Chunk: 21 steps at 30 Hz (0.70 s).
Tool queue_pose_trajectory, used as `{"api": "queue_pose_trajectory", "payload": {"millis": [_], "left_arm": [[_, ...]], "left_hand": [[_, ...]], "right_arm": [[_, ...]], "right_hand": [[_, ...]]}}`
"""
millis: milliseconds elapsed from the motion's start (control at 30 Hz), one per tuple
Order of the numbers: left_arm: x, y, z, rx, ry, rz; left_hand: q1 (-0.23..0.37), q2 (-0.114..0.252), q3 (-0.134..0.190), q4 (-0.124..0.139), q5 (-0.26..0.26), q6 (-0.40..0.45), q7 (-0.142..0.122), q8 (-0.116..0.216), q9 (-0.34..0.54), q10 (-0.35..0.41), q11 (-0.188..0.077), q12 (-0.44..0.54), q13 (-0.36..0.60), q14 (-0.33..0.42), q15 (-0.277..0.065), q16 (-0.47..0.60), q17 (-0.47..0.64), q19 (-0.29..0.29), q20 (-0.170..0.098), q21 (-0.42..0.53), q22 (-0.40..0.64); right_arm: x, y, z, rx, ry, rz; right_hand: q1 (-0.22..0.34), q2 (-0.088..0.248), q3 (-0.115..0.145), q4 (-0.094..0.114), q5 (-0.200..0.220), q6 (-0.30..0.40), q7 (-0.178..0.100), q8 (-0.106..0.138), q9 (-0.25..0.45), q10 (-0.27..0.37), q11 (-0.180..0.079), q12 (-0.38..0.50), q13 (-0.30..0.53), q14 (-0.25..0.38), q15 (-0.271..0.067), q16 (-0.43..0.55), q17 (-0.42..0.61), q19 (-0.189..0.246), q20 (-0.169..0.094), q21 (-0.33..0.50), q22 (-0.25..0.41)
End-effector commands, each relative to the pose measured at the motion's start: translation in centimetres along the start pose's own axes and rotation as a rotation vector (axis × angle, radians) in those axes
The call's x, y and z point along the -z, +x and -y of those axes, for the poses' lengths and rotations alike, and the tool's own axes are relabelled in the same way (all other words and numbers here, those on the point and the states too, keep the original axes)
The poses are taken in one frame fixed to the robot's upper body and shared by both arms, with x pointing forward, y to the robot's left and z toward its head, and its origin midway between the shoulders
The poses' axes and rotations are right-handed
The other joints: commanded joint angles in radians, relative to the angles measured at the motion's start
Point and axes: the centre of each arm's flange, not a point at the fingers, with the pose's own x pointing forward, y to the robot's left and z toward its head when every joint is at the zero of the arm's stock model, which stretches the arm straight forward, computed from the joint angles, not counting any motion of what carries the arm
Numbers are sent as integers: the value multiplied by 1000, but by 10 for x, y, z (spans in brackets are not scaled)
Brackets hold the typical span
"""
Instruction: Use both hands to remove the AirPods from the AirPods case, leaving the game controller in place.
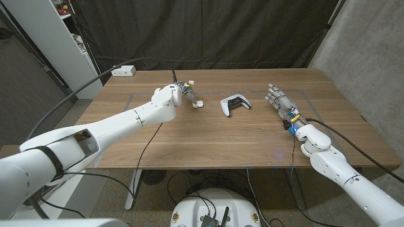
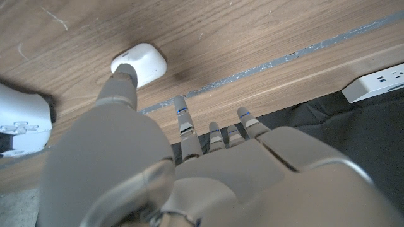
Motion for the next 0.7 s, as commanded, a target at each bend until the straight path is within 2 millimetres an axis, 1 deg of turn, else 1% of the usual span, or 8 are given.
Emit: {"api": "queue_pose_trajectory", "payload": {"millis": [33, 200, 400, 500, 567, 700], "left_arm": [[-11, 5, 4, 18, 124, -79], [-13, 6, 9, 28, 128, -90], [-15, 9, 17, 41, 118, -74], [-16, 8, 21, 25, 116, -64], [-17, 8, 22, 20, 114, -60], [-19, 9, 25, 17, 114, -57]], "left_hand": [[6, 6, -10, 1, 7, -10, -15, -2, 6, -3, -3, 2, 0, -4, -5, 0, 2, 12, 2, -5, 3], [4, 5, -20, 4, 7, -21, -20, -7, 10, -2, -4, 3, -3, -2, -6, -1, 2, 16, 0, -8, 3], [2, 4, -27, 6, 7, -23, -19, -8, 14, 4, -3, 5, -6, 2, -10, -1, 2, 23, -1, -9, 4], [1, 6, -32, 8, 7, -36, -23, -13, 17, 6, -8, 5, -8, 7, -12, 0, 2, 29, -8, -10, 5], [1, 8, -35, 9, 7, -38, -31, -14, 19, 11, -13, 7, -9, 12, -19, 1, 2, 33, -17, -10, 5], [3, 13, -38, 10, 5, -40, -31, -15, 22, 17, -11, 9, -12, 19, -20, 2, 2, 39, -20, -10, 5]], "right_arm": [[8, -3, 6, 17, 33, -7], [10, -5, 7, 20, 50, -6], [11, -8, 10, 20, 54, -1], [13, -10, 11, 21, 60, 5], [13, -12, 12, 23, 59, 5], [15, -14, 13, 21, 63, 7]], "right_hand": [[-12, -2, 0, 9, 6, -1, -4, 7, 2, 11, 0, 9, 3, 9, -94, 5, 2, -3, 2, 7, 4], [-17, 1, -2, 12, 7, 0, -4, 8, 3, 13, 1, 10, 3, 10, -93, 5, 2, -3, 3, 8, 4], [-22, 3, -5, 15, 7, 0, -4, 8, 3, 14, 2, 11, 4, 11, -93, 6, 2, -2, 5, 9, 4], [-25, 3, -6, 17, 8, 1, -4, 9, 3, 15, 3, 12, 4, 12, -93, 6, 2, -2, 6, 9, 4], [-28, 5, -7, 19, 8, 1, -4, 9, 3, 16, 4, 12, 4, 13, -93, 7, 3, -2, 7, 9, 4], [-34, 9, -8, 23, 8, 2, -4, 9, 4, 18, 5, 13, 5, 13, -92, 7, 4, -2, 8, 9, 4]]}}
